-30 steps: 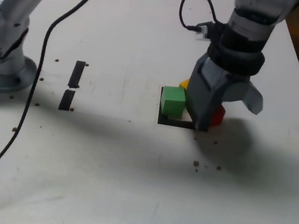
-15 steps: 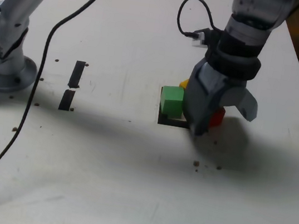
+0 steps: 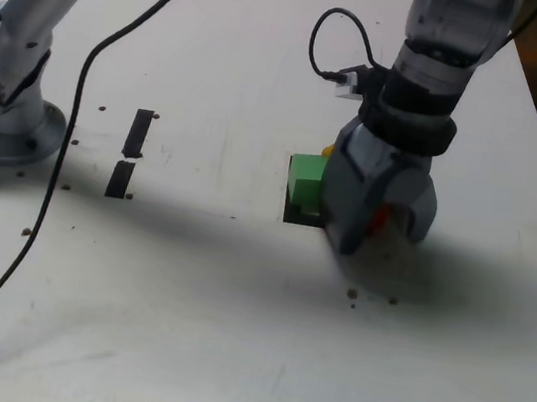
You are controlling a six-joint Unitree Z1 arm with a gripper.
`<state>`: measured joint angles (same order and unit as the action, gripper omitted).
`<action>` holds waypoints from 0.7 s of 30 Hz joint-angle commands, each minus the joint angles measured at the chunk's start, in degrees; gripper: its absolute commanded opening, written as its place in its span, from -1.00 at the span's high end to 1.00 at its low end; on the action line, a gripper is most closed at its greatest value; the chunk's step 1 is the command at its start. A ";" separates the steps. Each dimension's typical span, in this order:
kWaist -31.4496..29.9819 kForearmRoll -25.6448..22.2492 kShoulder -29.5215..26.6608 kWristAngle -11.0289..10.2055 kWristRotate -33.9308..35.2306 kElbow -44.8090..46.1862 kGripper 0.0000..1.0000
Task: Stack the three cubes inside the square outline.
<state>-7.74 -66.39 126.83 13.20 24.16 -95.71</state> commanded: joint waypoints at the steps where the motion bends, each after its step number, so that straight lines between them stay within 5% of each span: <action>1: 0.09 -0.04 -0.06 0.23 0.24 0.30 0.31; 5: -0.18 -0.60 -0.64 -0.72 1.42 0.09 0.47; 13: -2.85 -5.69 -4.05 -7.12 6.88 -2.78 0.48; 21: -6.83 -9.39 -6.64 -10.18 9.03 -7.83 0.51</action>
<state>-13.68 -75.65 121.03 3.30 33.02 -102.49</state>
